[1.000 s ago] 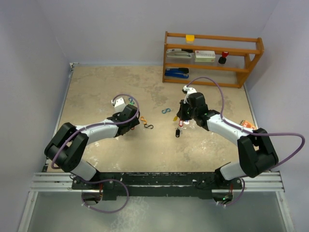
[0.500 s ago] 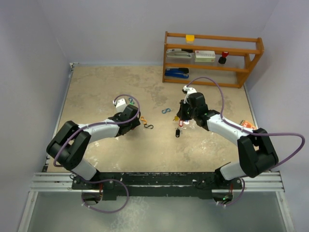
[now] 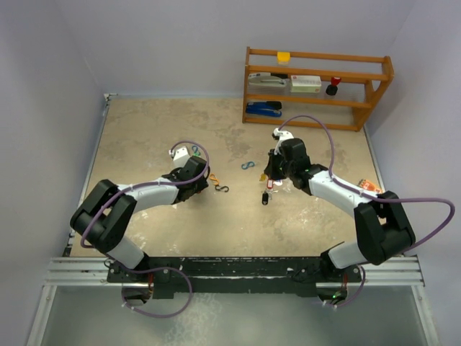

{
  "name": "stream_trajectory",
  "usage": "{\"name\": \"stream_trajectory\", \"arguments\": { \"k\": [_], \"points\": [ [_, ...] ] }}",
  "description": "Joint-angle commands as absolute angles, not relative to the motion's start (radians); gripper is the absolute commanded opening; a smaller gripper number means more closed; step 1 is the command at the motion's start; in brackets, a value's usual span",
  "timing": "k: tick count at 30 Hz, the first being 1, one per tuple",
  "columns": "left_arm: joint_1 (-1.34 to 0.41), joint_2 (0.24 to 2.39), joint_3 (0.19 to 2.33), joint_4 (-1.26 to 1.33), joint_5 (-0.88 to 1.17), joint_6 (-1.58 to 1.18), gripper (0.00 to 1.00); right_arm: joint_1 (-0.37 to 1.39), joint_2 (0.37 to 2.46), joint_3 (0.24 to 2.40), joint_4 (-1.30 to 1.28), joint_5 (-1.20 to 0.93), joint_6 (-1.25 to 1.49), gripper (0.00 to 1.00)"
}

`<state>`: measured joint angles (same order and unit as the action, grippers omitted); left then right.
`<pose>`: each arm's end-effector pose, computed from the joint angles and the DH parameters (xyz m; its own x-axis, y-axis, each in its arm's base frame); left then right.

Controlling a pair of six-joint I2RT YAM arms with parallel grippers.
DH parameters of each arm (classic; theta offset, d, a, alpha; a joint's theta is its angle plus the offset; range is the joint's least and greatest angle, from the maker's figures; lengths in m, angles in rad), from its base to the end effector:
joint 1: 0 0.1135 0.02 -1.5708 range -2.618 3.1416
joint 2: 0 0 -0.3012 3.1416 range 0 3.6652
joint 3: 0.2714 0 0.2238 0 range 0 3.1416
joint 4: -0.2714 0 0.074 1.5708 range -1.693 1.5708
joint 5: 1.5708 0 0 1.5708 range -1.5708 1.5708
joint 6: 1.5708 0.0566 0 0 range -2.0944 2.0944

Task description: Put the keys on the keyring

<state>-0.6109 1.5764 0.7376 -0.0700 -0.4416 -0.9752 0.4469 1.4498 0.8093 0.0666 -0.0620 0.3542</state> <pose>0.2493 -0.1450 0.1957 -0.6136 -0.4840 -0.6239 -0.3646 0.8745 -0.3197 0.2708 0.1337 0.2609 -0.6251 0.0843 -0.7760 -0.2788 0.9045 0.3228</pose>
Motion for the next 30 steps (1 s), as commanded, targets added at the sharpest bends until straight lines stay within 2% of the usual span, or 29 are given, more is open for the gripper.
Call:
{"name": "stream_trajectory", "arguments": {
  "k": [1, 30],
  "points": [
    [-0.611, 1.596, 0.767, -0.116, -0.457, -0.935, 0.4, 0.453, 1.417, 0.801, 0.093, -0.043, 0.339, 0.0],
    [-0.647, 1.663, 0.812, -0.222, -0.467, -0.871, 0.37, 0.452, 1.411, 0.781, 0.102, -0.04, 0.346, 0.0]
  ]
}}
